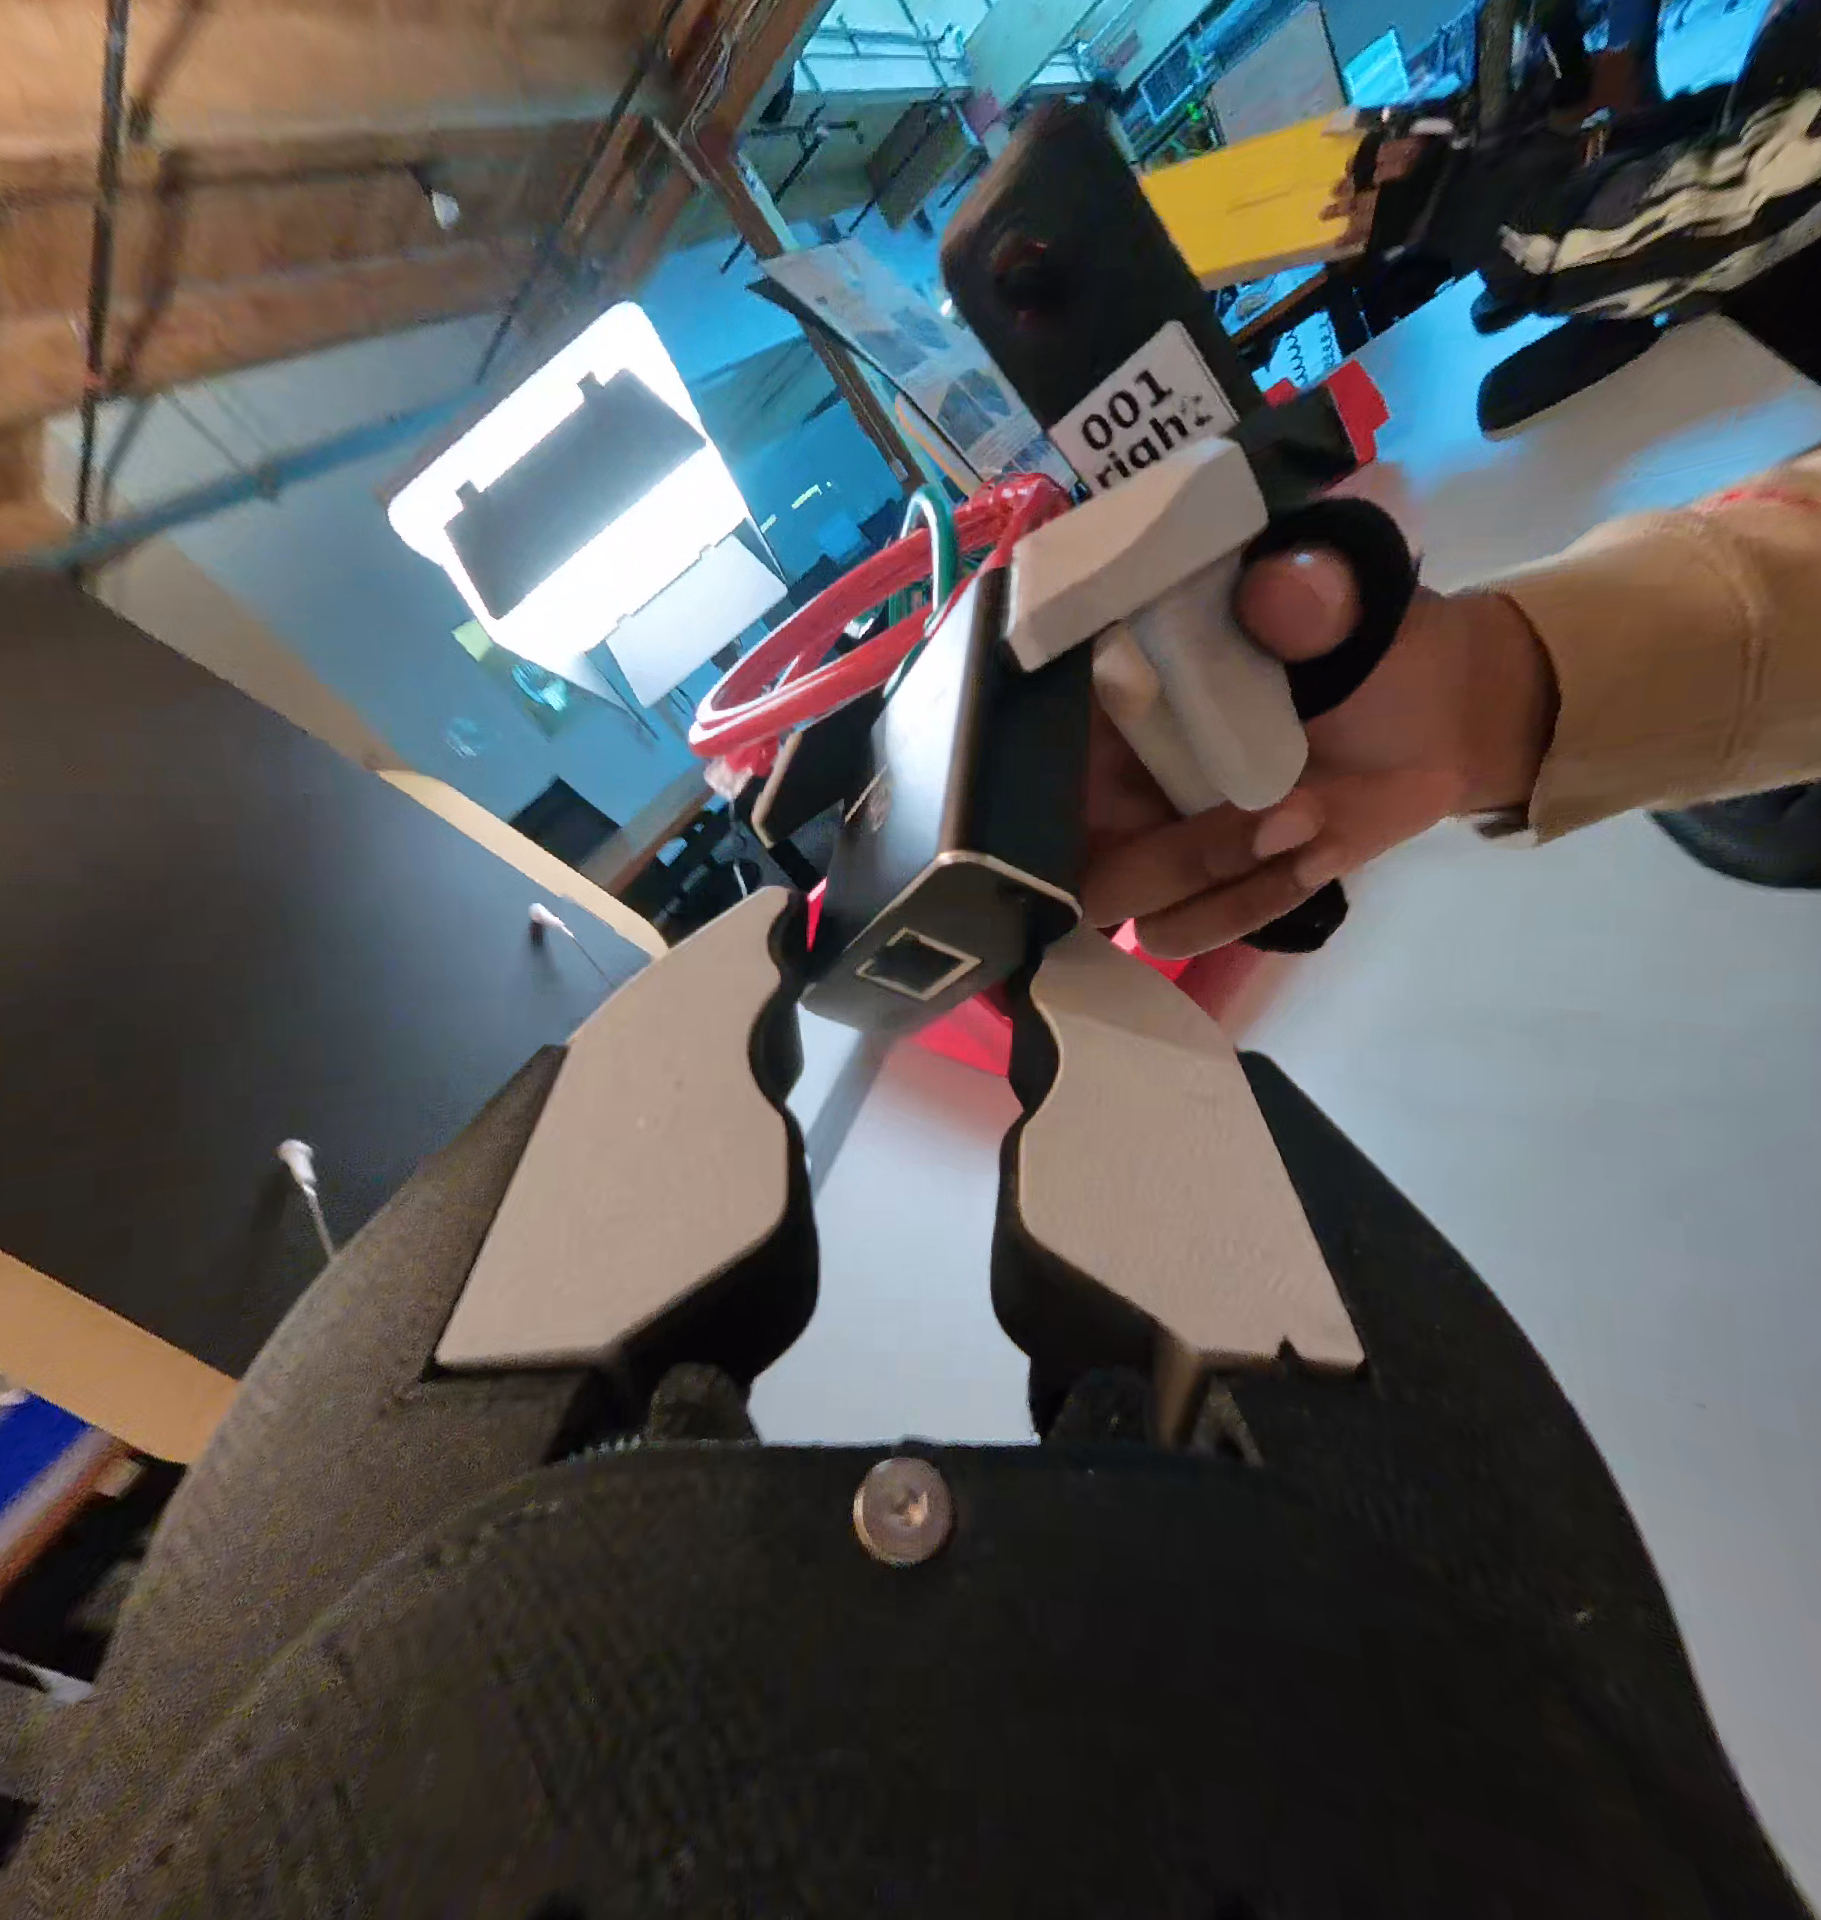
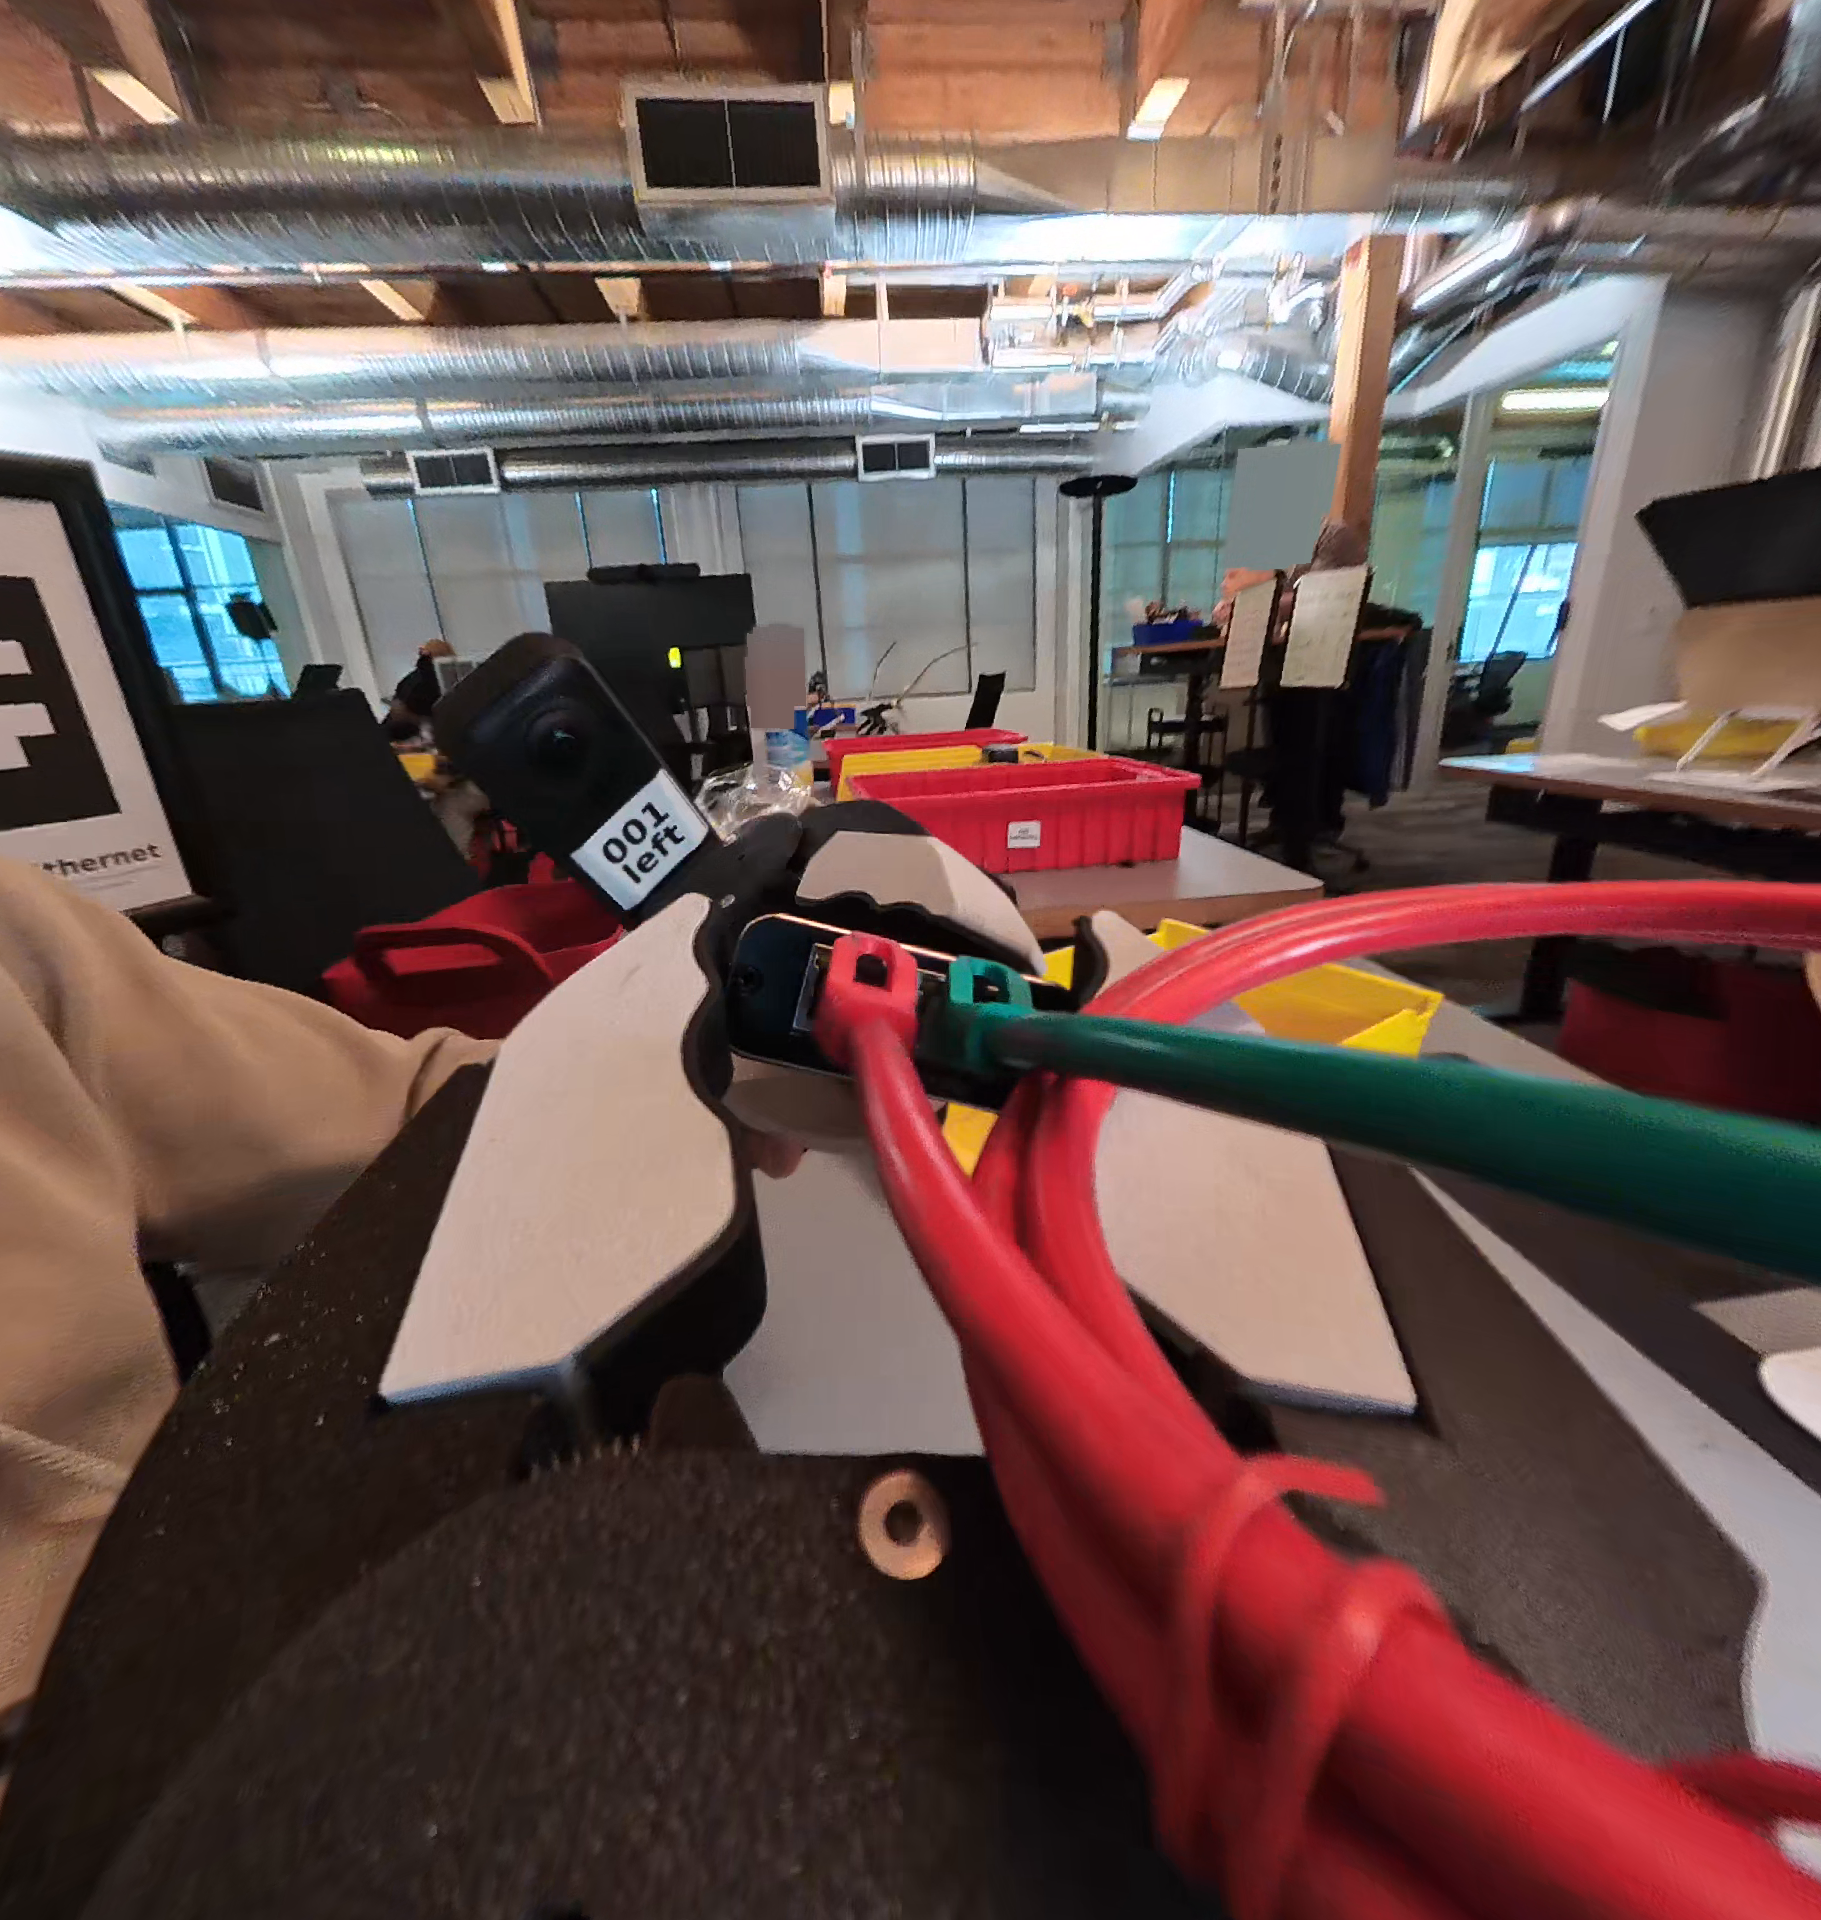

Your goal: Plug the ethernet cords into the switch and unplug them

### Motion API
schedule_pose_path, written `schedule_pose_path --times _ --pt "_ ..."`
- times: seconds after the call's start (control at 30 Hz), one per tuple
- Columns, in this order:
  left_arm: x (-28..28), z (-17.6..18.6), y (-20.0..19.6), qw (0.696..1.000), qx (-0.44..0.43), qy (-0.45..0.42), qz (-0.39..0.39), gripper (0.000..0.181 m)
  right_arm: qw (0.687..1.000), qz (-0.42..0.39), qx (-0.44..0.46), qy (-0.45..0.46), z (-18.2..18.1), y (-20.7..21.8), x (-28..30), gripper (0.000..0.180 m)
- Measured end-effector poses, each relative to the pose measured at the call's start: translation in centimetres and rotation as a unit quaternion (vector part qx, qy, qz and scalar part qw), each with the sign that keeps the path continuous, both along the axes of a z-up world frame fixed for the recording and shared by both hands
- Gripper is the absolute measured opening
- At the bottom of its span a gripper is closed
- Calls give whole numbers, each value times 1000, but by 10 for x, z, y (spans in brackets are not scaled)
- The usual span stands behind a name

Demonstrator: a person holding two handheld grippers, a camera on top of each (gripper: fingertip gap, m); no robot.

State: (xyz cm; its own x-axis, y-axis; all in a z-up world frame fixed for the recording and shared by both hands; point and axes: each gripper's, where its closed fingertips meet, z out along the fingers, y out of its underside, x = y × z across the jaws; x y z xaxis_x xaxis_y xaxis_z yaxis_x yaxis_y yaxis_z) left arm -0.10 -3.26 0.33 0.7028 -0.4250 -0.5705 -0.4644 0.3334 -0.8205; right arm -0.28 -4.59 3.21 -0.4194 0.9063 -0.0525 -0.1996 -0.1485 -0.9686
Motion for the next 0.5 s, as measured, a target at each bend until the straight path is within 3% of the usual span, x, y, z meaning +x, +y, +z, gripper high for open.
schedule_pose_path --times 0.2,0.3,0.4,0.5 --pt "-4 -13 9 998 -50 -23 9 39 1000 13 -15 -12 -12 9 -3 63" --pt "-7 -17 11 999 -37 1 20 36 998 21 -11 -65 -20 11 -7 64" --pt "-12 -20 11 998 -4 49 30 31 991 7 47 -126 -38 10 -9 65" --pt "-14 -24 9 997 7 72 24 30 989 20 15 -143 -38 7 -10 64"
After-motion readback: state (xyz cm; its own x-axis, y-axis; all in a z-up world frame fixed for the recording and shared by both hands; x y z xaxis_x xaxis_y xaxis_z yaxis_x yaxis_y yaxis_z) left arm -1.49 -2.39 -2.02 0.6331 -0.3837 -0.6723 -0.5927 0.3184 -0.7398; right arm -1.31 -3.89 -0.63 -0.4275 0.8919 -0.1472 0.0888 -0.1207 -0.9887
